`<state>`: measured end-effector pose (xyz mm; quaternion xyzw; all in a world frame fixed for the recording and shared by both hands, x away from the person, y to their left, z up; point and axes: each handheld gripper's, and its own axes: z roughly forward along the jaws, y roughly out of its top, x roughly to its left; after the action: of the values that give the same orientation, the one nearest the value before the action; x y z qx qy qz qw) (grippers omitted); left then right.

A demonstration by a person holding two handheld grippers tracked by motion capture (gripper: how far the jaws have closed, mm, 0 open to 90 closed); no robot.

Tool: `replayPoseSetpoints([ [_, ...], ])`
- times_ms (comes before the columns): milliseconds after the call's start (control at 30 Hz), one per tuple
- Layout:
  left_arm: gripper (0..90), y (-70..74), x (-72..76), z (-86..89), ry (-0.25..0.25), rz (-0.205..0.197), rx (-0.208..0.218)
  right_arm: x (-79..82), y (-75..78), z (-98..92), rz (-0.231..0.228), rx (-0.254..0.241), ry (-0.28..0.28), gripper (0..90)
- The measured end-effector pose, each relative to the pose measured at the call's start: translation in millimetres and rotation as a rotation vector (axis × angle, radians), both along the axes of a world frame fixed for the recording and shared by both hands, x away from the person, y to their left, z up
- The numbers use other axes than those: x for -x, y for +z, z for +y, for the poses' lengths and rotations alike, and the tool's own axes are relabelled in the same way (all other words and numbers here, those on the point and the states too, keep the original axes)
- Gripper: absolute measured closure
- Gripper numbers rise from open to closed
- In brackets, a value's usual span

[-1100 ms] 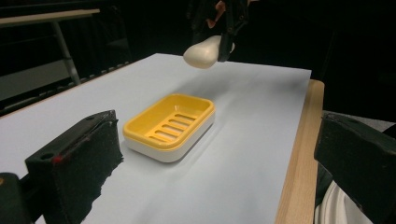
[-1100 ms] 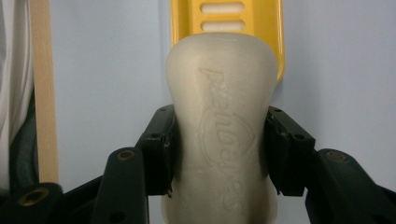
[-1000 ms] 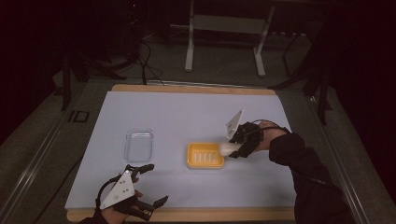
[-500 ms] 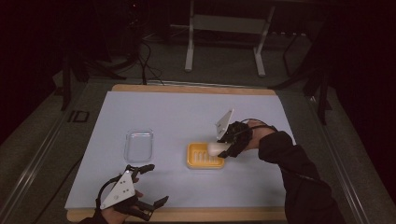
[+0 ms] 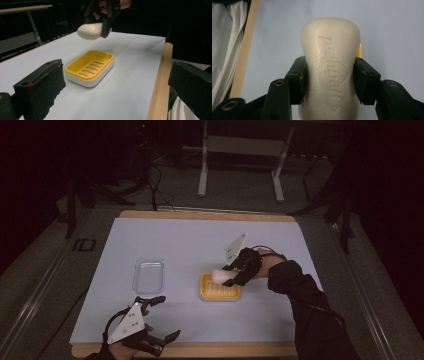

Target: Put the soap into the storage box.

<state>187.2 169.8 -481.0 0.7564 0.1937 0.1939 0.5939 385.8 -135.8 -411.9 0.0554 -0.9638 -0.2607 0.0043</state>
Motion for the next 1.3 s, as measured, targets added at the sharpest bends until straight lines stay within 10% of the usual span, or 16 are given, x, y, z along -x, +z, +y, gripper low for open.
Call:
replayPoseSetpoints([
  [533,0.7,0.5,0.2,0.3,-0.006,0.001,0.006,-7.1,-31.0,3.9,0.012,-0.134,0.034,49.5],
  [833,0.7,0.9,0.0,1.0,-0.001,0.0,0.013,-8.6,-64.1,5.6,-0.05,-0.057,0.012,49.4],
  [1300,0.7,0.3,-0.1,0.3,-0.009,0.003,0.005,-20.8,-88.1,9.8,0.036,0.019,0.007,48.4],
])
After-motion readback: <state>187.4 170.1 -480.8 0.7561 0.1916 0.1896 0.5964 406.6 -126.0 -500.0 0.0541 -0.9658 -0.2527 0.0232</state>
